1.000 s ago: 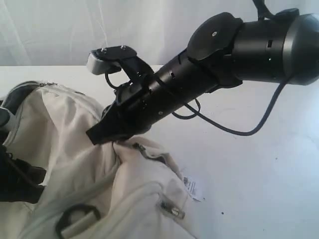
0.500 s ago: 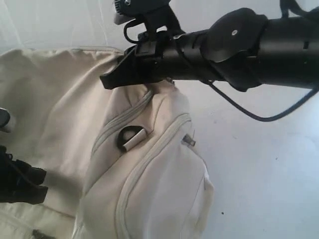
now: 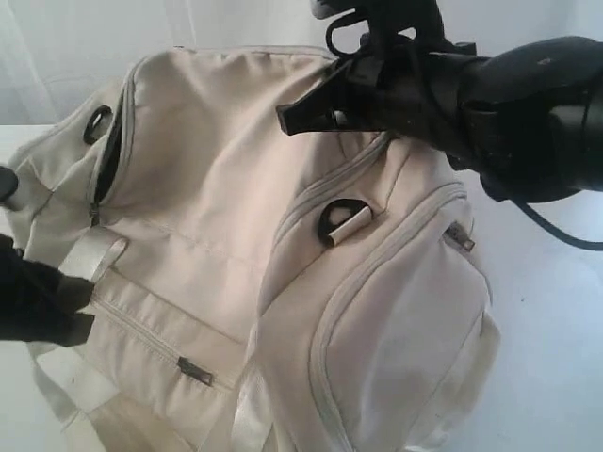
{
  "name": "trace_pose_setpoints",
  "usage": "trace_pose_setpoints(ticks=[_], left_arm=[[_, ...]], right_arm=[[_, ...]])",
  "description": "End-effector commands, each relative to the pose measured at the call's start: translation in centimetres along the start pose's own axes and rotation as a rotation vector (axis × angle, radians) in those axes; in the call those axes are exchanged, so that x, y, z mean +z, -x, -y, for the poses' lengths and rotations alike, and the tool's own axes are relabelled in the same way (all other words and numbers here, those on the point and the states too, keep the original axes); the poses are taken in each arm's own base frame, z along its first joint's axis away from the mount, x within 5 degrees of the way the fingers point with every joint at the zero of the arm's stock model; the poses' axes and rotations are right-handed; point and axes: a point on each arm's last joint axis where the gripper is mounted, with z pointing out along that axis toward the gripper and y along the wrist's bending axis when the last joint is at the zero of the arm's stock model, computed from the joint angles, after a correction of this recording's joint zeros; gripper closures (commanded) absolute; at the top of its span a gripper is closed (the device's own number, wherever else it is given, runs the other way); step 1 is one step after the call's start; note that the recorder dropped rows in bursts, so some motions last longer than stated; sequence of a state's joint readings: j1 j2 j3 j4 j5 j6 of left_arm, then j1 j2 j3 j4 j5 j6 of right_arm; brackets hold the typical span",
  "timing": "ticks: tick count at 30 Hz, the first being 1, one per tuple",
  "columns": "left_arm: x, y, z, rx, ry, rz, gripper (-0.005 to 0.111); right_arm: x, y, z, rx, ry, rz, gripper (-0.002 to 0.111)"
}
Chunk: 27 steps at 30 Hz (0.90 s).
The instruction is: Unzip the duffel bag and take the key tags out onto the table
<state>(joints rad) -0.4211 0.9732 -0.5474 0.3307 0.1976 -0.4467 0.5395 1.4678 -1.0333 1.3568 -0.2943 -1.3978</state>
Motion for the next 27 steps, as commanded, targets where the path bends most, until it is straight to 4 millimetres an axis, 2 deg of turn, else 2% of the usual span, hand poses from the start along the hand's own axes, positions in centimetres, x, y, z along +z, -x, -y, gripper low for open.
trace_pose_setpoints(ticks=[1,3,5,8,11,15,17,22,27], left_arm=[[-1.0,2.3,-0.4,0.072,0.042,0.071,0.045],[-1.3,2.7,-0.6,0.094,0.069,0.078,0.045],[-1.4,3.1,-1.2,0.085,0.111,0.08,0.045],[-0.9,3.4,-2.3,0.084,0.182,0.068,0.045],[0.0,3.7,-3.6,0.081,0.243,0.064,0.045],[1.6,4.3,-4.9,0.038,0.26,0.078,0.045],[2.5,4.9,-5.3,0.026,0.254,0.09,0.045],[4.2,5.9,-6.4,0.009,0.269,0.068,0.045],[5.8,7.3,-7.4,0.038,0.293,0.052,0.045]], right_arm=[[-1.1,1.5,0.4,0.01,0.011,0.031,0.068],[-1.1,1.4,0.0,0.032,0.055,0.018,0.05],[-1.3,1.4,-0.4,0.061,0.099,0.012,0.042],[-2.2,1.5,-1.4,0.127,0.238,0.007,0.043],[-3.4,1.2,-3.1,0.231,0.456,-0.02,0.046],[-5.0,-0.4,-5.4,0.318,0.729,-0.152,0.047],[-5.4,-1.9,-6.0,0.316,0.765,-0.239,0.047],[-5.9,-5.5,-6.4,0.258,0.729,-0.429,0.047],[-6.9,-7.2,-6.9,0.261,0.74,-0.508,0.047]])
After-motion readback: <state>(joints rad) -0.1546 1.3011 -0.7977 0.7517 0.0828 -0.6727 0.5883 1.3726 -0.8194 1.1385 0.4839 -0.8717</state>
